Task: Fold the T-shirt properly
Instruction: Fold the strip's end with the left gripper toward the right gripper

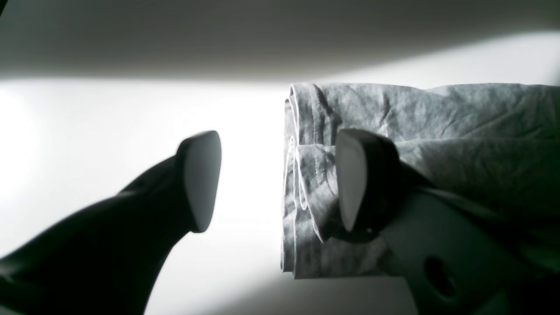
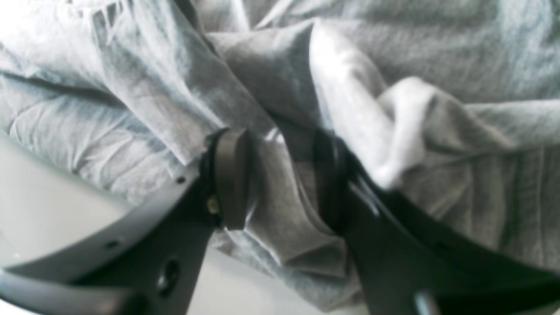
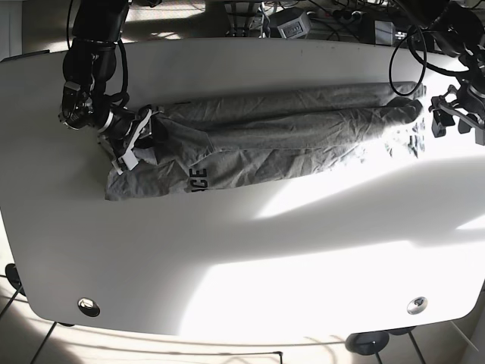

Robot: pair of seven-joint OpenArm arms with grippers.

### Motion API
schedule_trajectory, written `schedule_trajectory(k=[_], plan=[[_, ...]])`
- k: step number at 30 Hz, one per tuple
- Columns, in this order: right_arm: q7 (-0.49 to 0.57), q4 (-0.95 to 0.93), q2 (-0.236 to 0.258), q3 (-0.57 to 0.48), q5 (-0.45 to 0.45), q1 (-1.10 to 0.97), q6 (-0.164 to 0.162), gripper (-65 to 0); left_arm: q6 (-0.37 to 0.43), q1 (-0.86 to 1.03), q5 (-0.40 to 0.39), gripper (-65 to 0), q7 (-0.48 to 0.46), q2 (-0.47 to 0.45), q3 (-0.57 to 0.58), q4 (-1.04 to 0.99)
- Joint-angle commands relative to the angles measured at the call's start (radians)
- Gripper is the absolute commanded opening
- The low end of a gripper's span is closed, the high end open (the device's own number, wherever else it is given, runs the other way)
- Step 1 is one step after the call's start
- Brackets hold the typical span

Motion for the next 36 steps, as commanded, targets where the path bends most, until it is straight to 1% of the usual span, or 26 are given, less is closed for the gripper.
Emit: schedule_trajectory(k=[1,4,8,11,15,16,17,18,19,20,21,22,24,25,26,28,31,33,34,36], plan=[[-0.001,0.017,0.008,0.004,0.004,0.008,-0.004,-41.1,0.001,-0.016,-0.054,-19.6,-0.004,-0.02,-0.015,-0.031],[0.0,0.017,0.008,0.004,0.006,0.008,-0.004,-41.2,0.001,-0.016,-0.088,-19.7,0.025,-0.049,-0.017,-0.13],[0.005,0.017,0.008,0.004,0.006,0.008,-0.004,-41.2,0.001,-0.016,-0.149,-19.7,0.021,-0.053,-0.014,-0.263],[0.005,0.017,0.008,0.005,0.009,0.008,-0.004,-41.2,0.001,-0.018,-0.149,-19.9,0.012,-0.054,0.071,-0.351],[0.005,0.017,0.008,0.005,0.01,0.008,-0.004,-41.2,0.001,-0.013,-0.144,-20.0,-0.011,-0.053,0.14,-0.366],[0.005,0.017,0.008,0.005,0.01,0.008,-0.004,-41.2,0.001,-0.013,-0.144,-22.1,-0.011,-0.051,0.161,-0.361],[0.005,0.017,0.008,0.005,0.01,0.008,-0.004,-41.2,0.001,-0.013,-0.144,-27.2,-0.011,-0.053,0.184,-0.36],[0.005,0.017,0.008,0.005,0.01,0.008,-0.004,-41.2,0.001,-0.013,-0.144,-36.1,-0.011,-0.053,0.2,-0.361],[0.005,0.017,0.008,0.008,0.009,0.008,-0.004,-41.2,0.001,-0.013,-0.144,-51.1,-0.011,-0.053,0.209,-0.358],[0.005,0.017,0.008,0.008,0.007,0.008,-0.004,-41.2,0.001,-0.013,-0.144,-58.9,-0.011,-0.053,0.21,-0.357],[0.005,0.016,0.008,0.008,0.007,0.008,-0.004,-41.2,0.001,-0.013,-0.144,-61.0,-0.011,-0.053,0.21,-0.347],[0.005,0.016,0.008,0.008,0.009,0.008,-0.004,-41.2,0.001,-0.01,-0.144,-60.0,-0.011,-0.051,0.21,-0.308],[0.005,0.016,0.007,0.008,0.009,0.008,-0.004,-41.2,0.001,0.04,-0.144,-59.3,-0.013,-0.034,0.212,-0.143],[0.005,0.016,0.007,0.008,0.009,0.007,-0.004,-41.2,0.001,0.065,-0.143,-59.3,-0.018,0.0,0.224,-0.041],[0.006,0.014,0.007,0.008,0.004,0.007,-0.004,-41.2,0.001,0.083,-0.124,-59.2,-0.019,0.046,0.247,0.096],[0.006,0.014,0.008,0.01,0.004,0.007,-0.004,-41.2,0.001,0.085,-0.075,-59.2,-0.018,0.095,0.292,0.222],[0.006,0.014,0.008,0.01,0.004,0.008,-0.004,-41.2,0.001,0.079,-0.026,-59.2,-0.016,0.155,0.414,0.283],[0.006,0.014,0.008,0.01,0.004,0.01,-0.004,-41.2,0.001,0.024,0.032,-59.2,-0.016,0.204,0.566,0.282],[0.006,0.014,0.008,0.01,0.004,0.01,-0.004,-41.2,0.008,-0.001,0.061,-59.0,-0.016,0.231,0.62,0.28],[0.006,0.014,0.007,0.008,0.004,0.01,-0.004,-41.2,0.036,-0.03,0.089,-59.0,-0.018,0.267,0.671,0.279]])
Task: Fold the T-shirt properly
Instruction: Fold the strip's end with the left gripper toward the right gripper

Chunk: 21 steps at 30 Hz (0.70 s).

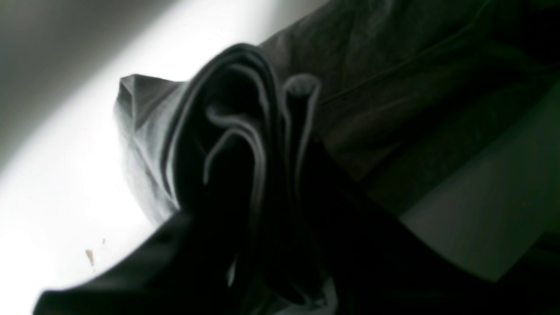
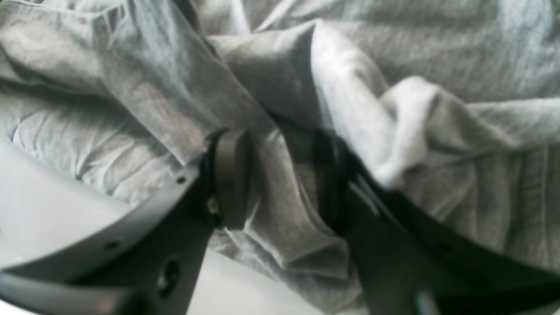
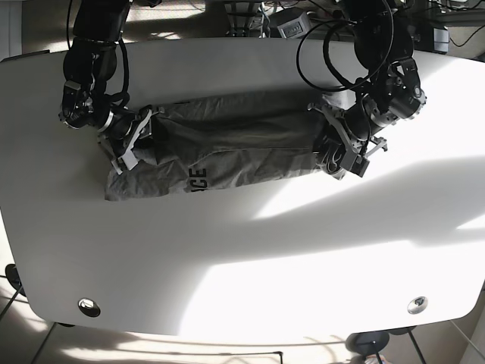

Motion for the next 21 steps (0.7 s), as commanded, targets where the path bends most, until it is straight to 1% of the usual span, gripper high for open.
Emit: schedule_trajectory(k=[1,4,6,8,12,16,17,18,19,21], plan=[[0.002,0.015,0.009,0.003,0.005,0.011,-0.001,-41.2,0.017,-0.031,0.016,-59.0,-0.012,0.026,0.031,0.018],[0.002,0.015,0.009,0.003,0.008,0.011,-0.001,-41.2,0.017,-0.072,0.058,-59.0,-0.012,0.067,0.092,0.004],[0.002,0.015,0.009,0.003,0.009,0.011,-0.001,-41.2,0.017,-0.095,0.1,-59.0,-0.012,0.076,0.147,-0.037],[0.002,0.015,0.009,0.003,0.009,0.011,-0.001,-41.2,0.017,-0.115,0.125,-59.0,-0.012,0.075,0.189,-0.065],[0.002,0.015,0.009,0.003,0.009,0.011,-0.001,-41.2,0.017,-0.122,0.133,-58.9,-0.012,0.069,0.288,-0.1],[0.002,0.015,0.009,0.003,0.011,0.011,-0.001,-41.2,0.017,-0.146,0.133,-58.7,-0.012,0.069,0.339,-0.149],[0.002,0.015,0.009,0.003,0.011,0.011,-0.001,-41.2,0.02,-0.157,0.134,-57.9,-0.012,0.07,0.341,-0.166],[0.002,0.015,0.009,0.003,0.011,0.011,-0.001,-41.2,0.034,-0.164,0.134,-55.0,-0.012,0.072,0.342,-0.186],[0.002,0.015,0.009,0.003,0.011,0.011,-0.001,-41.2,0.065,-0.174,0.134,-51.0,-0.012,0.072,0.351,-0.208],[0.002,0.015,0.009,0.003,0.011,0.011,-0.001,-41.2,0.137,-0.204,0.133,-42.6,-0.012,0.069,0.41,-0.238]])
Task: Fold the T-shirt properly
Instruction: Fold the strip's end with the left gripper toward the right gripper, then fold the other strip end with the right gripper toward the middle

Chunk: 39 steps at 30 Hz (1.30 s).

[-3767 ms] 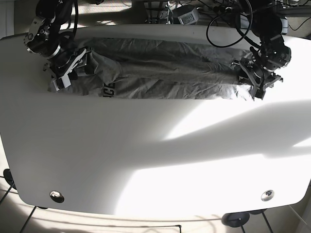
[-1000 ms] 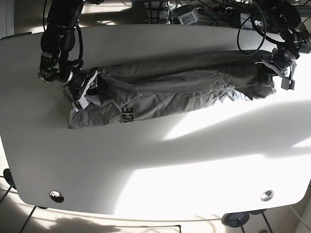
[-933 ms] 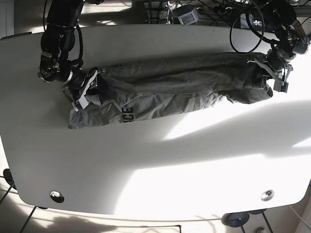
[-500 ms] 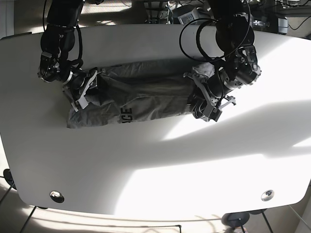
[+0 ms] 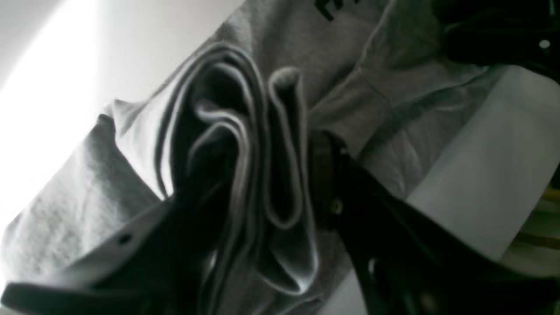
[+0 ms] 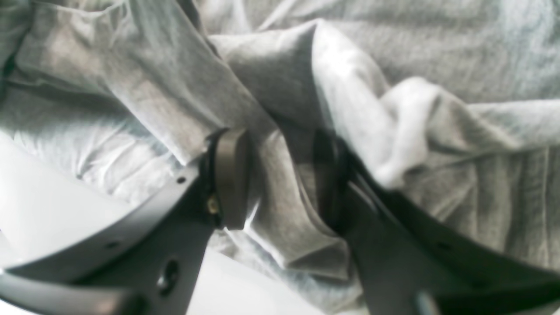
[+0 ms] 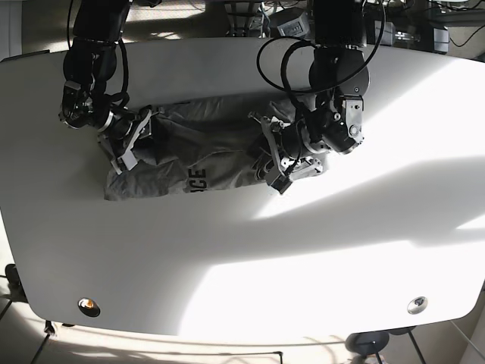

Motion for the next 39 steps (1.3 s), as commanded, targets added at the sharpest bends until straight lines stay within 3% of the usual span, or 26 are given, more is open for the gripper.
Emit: schedule_trajectory(k=[1,3,8,12,15,18,20,21,22,24,26,27,30,35,39], plan=[[0.002,0.015,0.01,0.003,0.005,0.011,-0.001,-41.2,0.06,-0.046,-0.018,-40.1,-0.02,0.006,0.059,-0.002],[0.002,0.015,0.01,0.003,0.004,0.011,-0.001,-41.2,0.117,-0.063,-0.021,-37.8,-0.02,0.008,0.113,-0.002],[0.002,0.016,0.01,0.003,0.007,0.016,-0.001,-41.2,0.129,-0.118,-0.02,-36.3,-0.02,0.006,0.332,0.045],[0.002,0.035,0.01,0.006,0.008,0.018,-0.001,-41.2,0.129,-0.122,-0.02,-36.3,-0.02,-0.026,0.355,0.137],[0.002,0.127,0.007,0.006,0.008,0.018,-0.001,-40.4,0.128,-0.115,-0.021,-36.4,-0.02,-0.081,0.243,0.213],[-0.016,0.176,-0.039,0.043,0.007,0.056,-0.001,-40.3,0.128,-0.043,-0.024,-36.7,-0.029,-0.149,0.108,0.239],[-0.061,0.176,-0.069,0.126,0.007,0.093,-0.001,-40.3,0.126,0.013,-0.024,-41.5,-0.074,-0.17,0.024,0.239],[-0.093,0.171,-0.09,0.221,0.007,0.125,-0.001,-38.8,0.125,0.062,-0.024,-47.9,-0.123,-0.192,-0.024,0.236],[-0.116,0.17,-0.099,0.284,0.007,0.139,-0.001,-34.9,0.125,0.089,-0.024,-51.8,-0.158,-0.207,-0.039,0.234],[-0.15,0.17,-0.102,0.4,0.007,0.171,-0.001,-17.4,0.1,0.14,-0.026,-56.7,-0.183,-0.245,-0.042,0.234],[-0.151,0.165,-0.095,0.446,-0.001,0.179,-0.001,-3.2,-0.001,0.164,-0.024,-59.2,-0.183,-0.248,-0.048,0.231],[-0.151,0.125,-0.092,0.474,-0.001,0.189,-0.001,0.0,-0.069,0.184,-0.024,-61.0,-0.183,-0.245,-0.056,0.219],[-0.15,-0.027,-0.038,0.545,0.008,0.217,-0.001,0.0,-0.131,0.204,-0.024,-61.8,-0.183,-0.205,-0.116,0.177],[-0.118,-0.277,0.037,0.594,0.008,0.249,-0.001,0.0,-0.137,0.201,-0.024,-61.8,-0.192,-0.19,-0.18,0.009],[-0.124,-0.294,0.025,0.591,0.008,0.245,-0.001,0.0,-0.137,0.203,-0.018,-61.7,-0.28,-0.196,-0.18,-0.067]])
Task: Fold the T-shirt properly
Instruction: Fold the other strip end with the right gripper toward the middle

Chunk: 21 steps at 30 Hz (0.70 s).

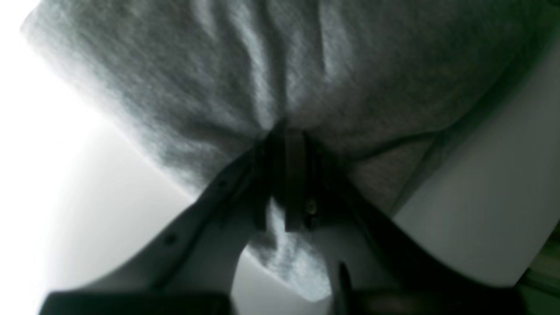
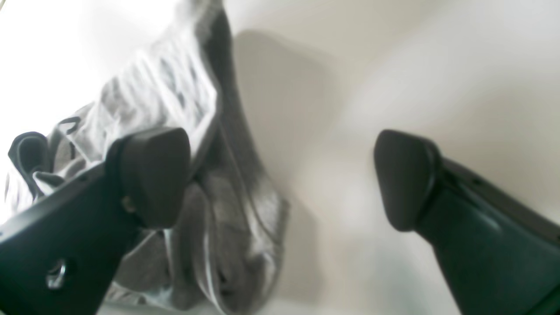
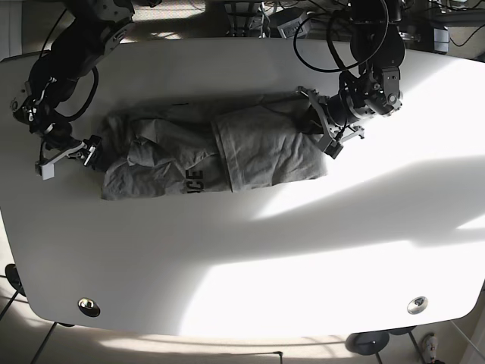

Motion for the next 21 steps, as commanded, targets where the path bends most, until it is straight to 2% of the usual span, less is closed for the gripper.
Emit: schedule_trajectory(k=[1,3,6,11,12,14,17,18,20,21], plan=[[-0.021,0.012,-0.026,-0.019,-0.004,0.005,0.0,0.0,-0.004,-0.005,0.004,-61.5,-0.001,-0.005,-0.001,-0.02],[-0.021,0.017,-0.049,-0.079,-0.001,-0.019,0.0,0.0,-0.004,-0.004,0.004,-61.5,-0.003,-0.022,0.0,-0.021],[-0.021,0.057,-0.106,-0.157,0.069,-0.062,0.0,0.0,-0.004,-0.005,0.004,-61.5,-0.007,-0.033,0.002,-0.029],[-0.013,0.075,-0.121,-0.202,0.083,-0.079,0.0,0.0,-0.004,-0.007,0.004,-61.5,-0.01,-0.036,0.0,-0.029],[-0.013,0.075,-0.12,-0.202,0.083,-0.079,0.0,-2.7,-0.004,-0.007,0.004,-61.5,-0.01,-0.045,0.0,-0.029],[-0.008,0.077,-0.115,-0.202,0.083,-0.076,0.0,-20.1,-0.004,-0.007,0.004,-61.5,-0.01,-0.05,0.0,-0.029],[0.03,0.083,-0.111,-0.209,0.083,-0.073,0.0,-56.0,-0.004,-0.007,0.004,-61.5,-0.01,-0.048,0.0,-0.03],[0.031,0.084,-0.1,-0.211,0.083,-0.073,0.0,-63.7,-0.004,-0.009,0.005,-61.5,-0.01,-0.048,0.0,-0.03],[0.031,0.129,-0.097,-0.212,0.085,-0.072,0.0,-60.9,-0.004,-0.027,0.005,-61.4,-0.009,-0.048,0.005,-0.03],[0.03,0.178,-0.098,-0.212,0.085,-0.078,0.0,-62.1,0.016,-0.03,0.005,-61.4,-0.009,-0.047,0.008,-0.032]])
